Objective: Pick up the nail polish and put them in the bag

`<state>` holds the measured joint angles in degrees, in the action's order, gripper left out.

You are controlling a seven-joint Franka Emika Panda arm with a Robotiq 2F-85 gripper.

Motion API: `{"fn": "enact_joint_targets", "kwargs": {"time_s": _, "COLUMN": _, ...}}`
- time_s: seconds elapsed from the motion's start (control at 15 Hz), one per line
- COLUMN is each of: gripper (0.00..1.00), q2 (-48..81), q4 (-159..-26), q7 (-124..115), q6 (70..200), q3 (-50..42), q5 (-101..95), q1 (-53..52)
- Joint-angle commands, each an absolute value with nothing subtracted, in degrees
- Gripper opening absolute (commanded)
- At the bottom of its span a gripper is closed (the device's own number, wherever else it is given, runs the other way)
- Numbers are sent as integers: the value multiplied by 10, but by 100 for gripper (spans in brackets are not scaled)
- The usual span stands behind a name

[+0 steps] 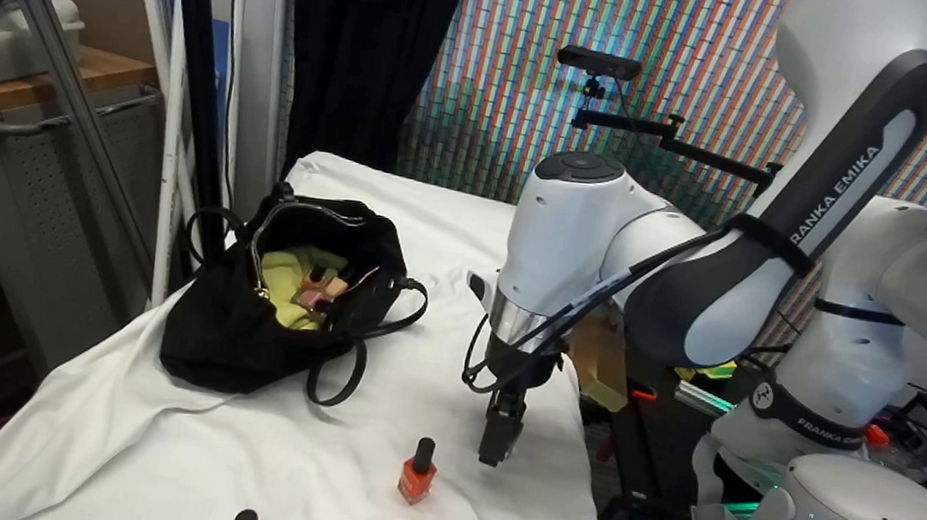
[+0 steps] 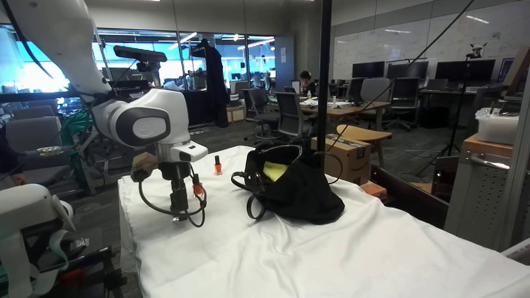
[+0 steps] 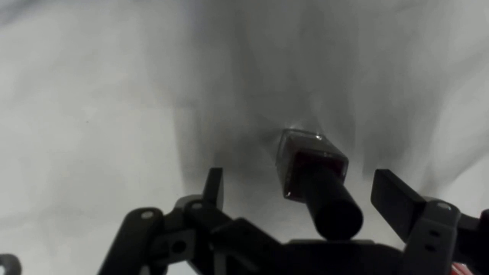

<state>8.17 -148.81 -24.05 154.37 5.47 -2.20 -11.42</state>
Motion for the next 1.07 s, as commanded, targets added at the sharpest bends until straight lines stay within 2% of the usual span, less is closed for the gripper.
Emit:
{"fn": "enact_joint_targets", "kwargs": {"time_s": 0.0, "gripper": 100, "q2": 86, "q4": -1495, "q7": -230, "q6": 1564, "q3": 54, "q5": -29, "q1": -113}}
{"fn": "enact_joint_targets", "kwargs": {"time_s": 1.0, "gripper": 100, "q2": 46, "q4": -1486, "q7": -301, "q6": 1526, "q3": 50, "q5": -130, "q1": -128}}
